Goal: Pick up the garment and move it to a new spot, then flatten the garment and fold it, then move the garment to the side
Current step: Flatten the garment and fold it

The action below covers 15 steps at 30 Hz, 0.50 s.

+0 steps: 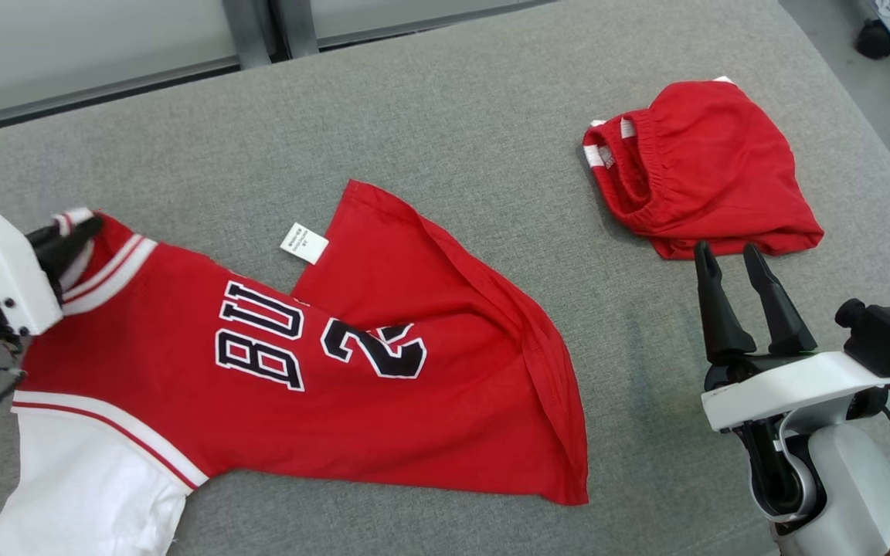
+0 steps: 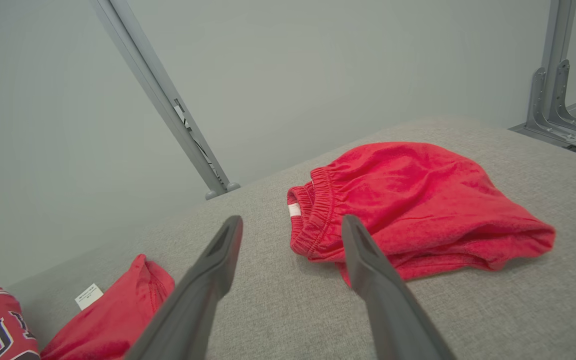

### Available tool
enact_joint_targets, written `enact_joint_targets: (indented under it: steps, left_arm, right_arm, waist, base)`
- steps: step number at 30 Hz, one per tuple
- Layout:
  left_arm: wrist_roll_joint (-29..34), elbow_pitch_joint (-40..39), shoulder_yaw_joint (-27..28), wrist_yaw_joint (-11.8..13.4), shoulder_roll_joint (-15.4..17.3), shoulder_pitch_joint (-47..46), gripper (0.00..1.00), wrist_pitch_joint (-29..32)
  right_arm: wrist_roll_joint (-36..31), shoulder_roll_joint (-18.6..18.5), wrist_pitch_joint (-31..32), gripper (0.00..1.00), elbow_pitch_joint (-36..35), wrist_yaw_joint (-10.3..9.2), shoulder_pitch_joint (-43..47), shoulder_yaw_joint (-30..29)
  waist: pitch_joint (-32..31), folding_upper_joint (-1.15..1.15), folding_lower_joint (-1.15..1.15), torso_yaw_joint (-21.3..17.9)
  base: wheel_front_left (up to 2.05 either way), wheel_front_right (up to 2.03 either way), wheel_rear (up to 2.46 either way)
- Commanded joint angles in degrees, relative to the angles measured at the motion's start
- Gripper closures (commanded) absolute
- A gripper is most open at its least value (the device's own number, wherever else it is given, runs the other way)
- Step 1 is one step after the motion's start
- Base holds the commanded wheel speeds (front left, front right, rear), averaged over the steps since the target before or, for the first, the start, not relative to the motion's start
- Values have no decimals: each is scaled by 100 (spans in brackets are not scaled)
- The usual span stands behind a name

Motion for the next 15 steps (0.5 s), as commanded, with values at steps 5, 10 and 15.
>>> enact_joint_targets:
  steps: [5, 10, 15]
  left_arm:
    - [-8, -82, -47, -14, -38, 190, 0, -242]
    - [18, -349, -61, -14, 89, 466, 0, -676]
    - [-59, -541, -111, -15, 164, 919, 0, -1003]
  right_arm:
    - [16, -20, -57, 0, 93, 0, 37, 20]
    - [31, -77, -64, 0, 130, 0, 175, 31]
    - [19, -162, 7, 0, 96, 0, 298, 16]
  waist:
    - [-336, 0, 0, 209]
    - [-676, 0, 0, 560]
    - [-945, 0, 0, 955]
  base:
    - [0, 0, 0]
    - [0, 0, 0]
    - [0, 0, 0]
